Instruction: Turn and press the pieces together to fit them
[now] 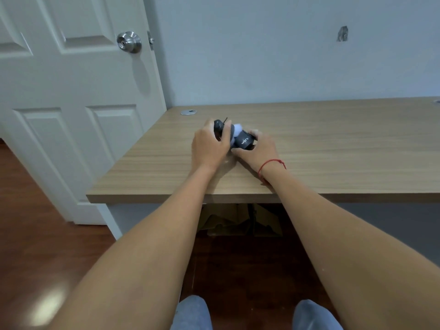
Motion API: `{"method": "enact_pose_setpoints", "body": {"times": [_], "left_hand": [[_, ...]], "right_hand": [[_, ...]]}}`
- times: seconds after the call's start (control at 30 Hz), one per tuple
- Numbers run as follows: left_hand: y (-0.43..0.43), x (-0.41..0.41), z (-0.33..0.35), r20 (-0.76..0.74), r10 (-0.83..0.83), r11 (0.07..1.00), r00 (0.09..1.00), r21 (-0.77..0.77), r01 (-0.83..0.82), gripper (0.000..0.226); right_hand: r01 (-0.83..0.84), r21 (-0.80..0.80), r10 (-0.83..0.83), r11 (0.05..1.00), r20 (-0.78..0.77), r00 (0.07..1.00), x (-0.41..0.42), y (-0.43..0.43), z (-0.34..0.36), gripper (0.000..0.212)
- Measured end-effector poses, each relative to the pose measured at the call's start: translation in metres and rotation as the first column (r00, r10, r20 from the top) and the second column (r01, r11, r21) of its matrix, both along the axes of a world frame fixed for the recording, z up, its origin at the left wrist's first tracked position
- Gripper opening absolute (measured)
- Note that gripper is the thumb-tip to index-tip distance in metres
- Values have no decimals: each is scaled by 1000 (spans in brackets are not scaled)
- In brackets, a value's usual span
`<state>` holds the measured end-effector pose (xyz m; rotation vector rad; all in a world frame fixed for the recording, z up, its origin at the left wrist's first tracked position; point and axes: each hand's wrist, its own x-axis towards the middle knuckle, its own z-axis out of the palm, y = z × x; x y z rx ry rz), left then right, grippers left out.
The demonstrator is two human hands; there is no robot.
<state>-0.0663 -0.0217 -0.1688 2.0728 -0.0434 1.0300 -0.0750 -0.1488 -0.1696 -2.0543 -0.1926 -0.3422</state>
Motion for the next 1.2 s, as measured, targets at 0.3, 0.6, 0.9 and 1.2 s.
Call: {"method": "enact_pose_setpoints", "body": {"times": [0.3, 0.6, 0.9, 1.2], "left_hand": [[0, 2, -1, 32, -91, 995, 995, -40, 92, 45], [3, 3, 0, -104, -72, 988, 992, -140, 57, 42], [2, 1, 0, -128, -309, 908, 942, -333, 253, 37], [4, 0, 3, -75, -233, 928, 970, -316, 198, 42]], "right_hand": [[47, -34, -46, 998, 5, 999, 5, 4, -2, 50], [52, -20, -52, 998, -1, 999, 3, 2, 0, 50], [55, -56, -54, 997, 27, 998, 8, 3, -1, 38], [9, -55, -9, 998, 8, 1000, 8, 2, -1, 52]]}}
